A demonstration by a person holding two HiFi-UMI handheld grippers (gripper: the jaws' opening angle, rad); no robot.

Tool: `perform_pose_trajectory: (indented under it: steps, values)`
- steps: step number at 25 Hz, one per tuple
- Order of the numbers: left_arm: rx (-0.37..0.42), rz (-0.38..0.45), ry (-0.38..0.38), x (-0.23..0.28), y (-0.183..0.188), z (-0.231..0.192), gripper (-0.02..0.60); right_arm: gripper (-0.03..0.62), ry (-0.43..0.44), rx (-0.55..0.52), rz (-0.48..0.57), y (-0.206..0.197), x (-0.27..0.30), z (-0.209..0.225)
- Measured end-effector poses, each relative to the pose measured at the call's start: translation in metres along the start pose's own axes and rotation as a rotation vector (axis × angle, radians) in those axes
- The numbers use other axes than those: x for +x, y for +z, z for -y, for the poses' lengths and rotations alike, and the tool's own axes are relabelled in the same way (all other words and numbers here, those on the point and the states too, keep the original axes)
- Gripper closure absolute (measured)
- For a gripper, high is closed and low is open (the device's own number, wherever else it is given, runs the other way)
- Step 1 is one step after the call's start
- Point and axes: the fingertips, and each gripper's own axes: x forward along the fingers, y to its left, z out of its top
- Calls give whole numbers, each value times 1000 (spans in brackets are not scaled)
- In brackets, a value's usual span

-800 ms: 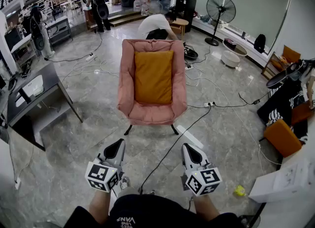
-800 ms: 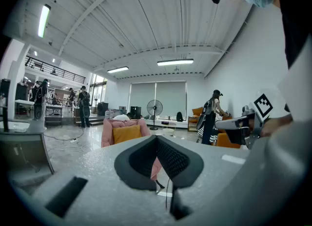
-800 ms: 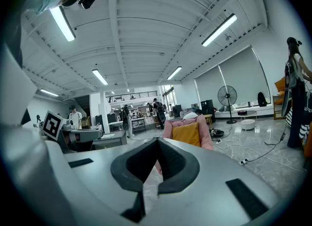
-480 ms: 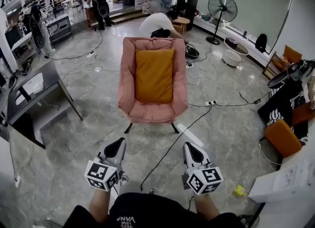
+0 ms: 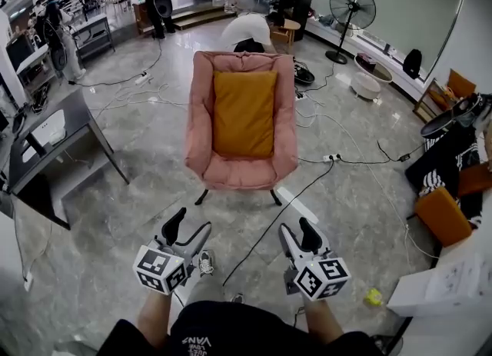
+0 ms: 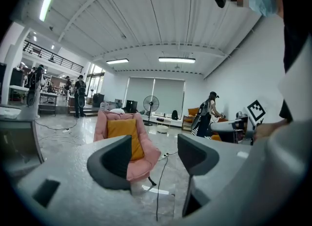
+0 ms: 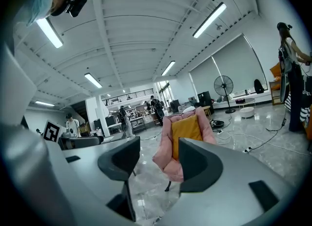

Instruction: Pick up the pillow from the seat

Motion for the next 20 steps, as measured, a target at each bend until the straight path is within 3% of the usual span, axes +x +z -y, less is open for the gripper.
perform_pose_trajectory:
  steps: [8,20]
  values:
    - [-27,-1,-11,40,14,-66,258,326,-49,0,7,20,62,10]
    - [-35,-1,-68,112,43,-187,250,321,-137,11,43,50,178,7]
